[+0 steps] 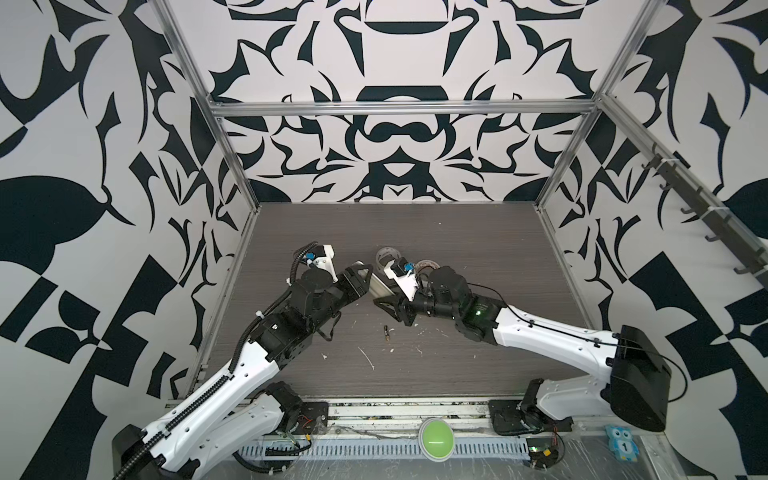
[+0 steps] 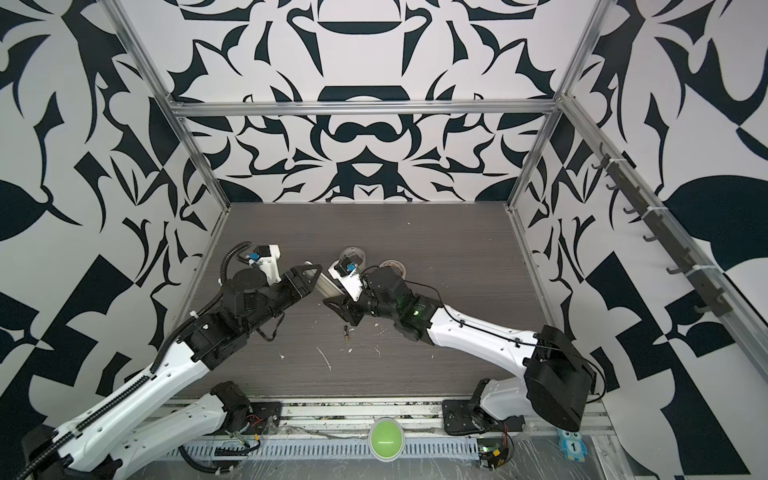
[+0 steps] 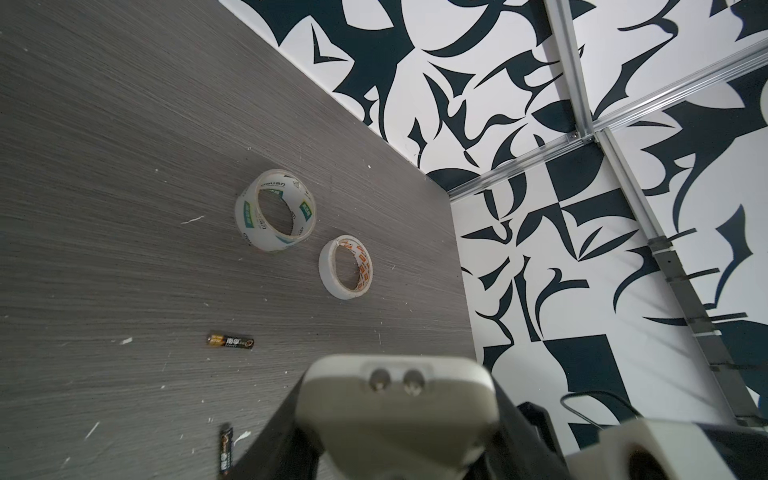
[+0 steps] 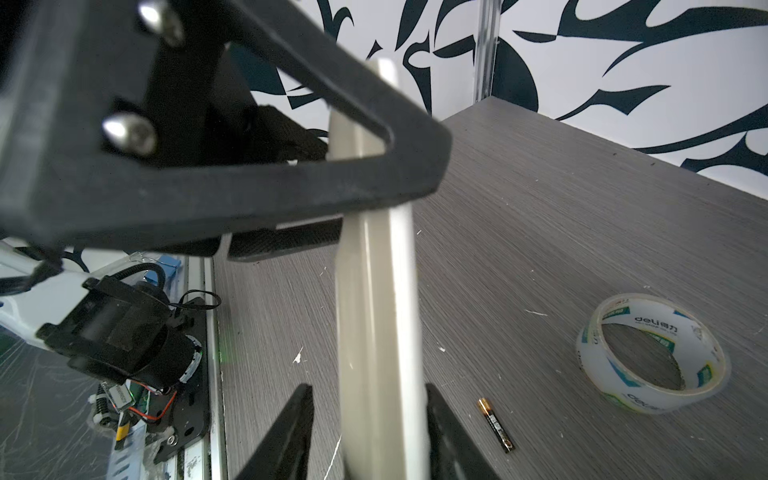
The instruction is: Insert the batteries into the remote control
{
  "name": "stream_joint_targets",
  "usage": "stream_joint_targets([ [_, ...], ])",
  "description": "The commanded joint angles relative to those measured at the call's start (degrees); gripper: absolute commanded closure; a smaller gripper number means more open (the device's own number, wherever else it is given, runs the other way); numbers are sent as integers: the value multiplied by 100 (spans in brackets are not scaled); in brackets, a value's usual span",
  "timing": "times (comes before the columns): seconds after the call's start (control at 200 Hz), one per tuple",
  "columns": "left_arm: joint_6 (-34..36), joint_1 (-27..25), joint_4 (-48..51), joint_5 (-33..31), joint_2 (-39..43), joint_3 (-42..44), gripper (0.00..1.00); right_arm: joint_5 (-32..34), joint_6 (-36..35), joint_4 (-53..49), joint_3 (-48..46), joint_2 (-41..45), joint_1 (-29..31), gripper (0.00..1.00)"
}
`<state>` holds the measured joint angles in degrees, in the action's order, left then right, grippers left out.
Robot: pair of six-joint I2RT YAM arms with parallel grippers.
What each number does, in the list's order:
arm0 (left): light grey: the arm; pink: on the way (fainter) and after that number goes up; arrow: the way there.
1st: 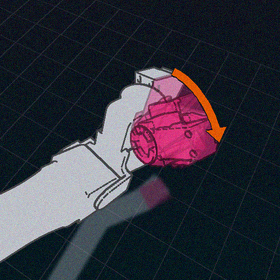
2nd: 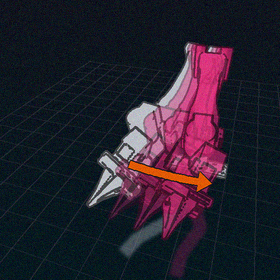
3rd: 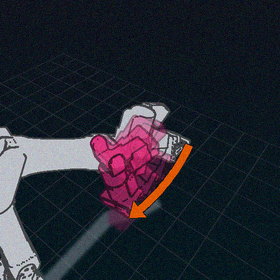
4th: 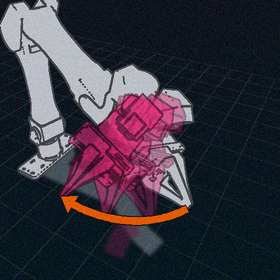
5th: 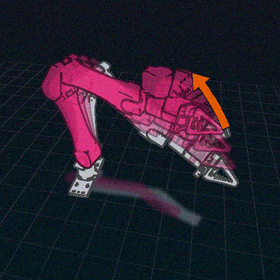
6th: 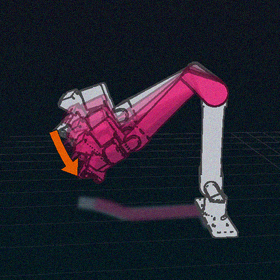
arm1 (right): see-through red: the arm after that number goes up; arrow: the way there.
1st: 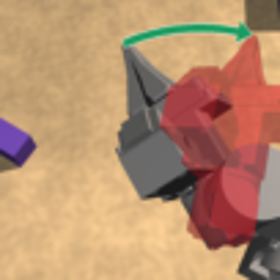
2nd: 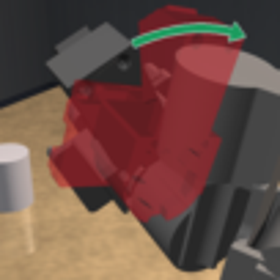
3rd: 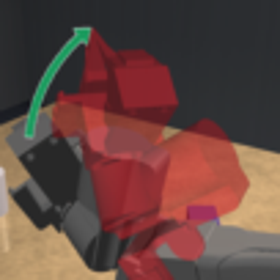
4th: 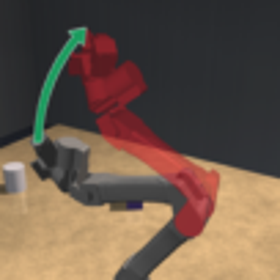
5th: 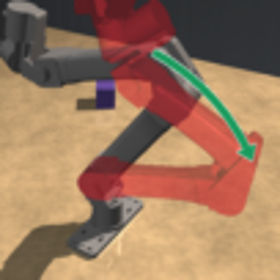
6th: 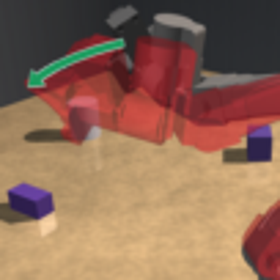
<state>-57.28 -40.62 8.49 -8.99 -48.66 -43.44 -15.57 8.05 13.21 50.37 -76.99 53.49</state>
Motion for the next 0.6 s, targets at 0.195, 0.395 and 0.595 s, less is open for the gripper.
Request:
stream_joint_targets([
  [0.195,-98,19,-269,55,-27,73,100,10,47,295,237,0,43,63],
  [0.395,-108,19,-304,80,-55,73,100,10,47,303,254,-26,40,64],
  [0.595,-122,19,-331,99,-55,88,100,76,22,289,249,-53,39,67],
])
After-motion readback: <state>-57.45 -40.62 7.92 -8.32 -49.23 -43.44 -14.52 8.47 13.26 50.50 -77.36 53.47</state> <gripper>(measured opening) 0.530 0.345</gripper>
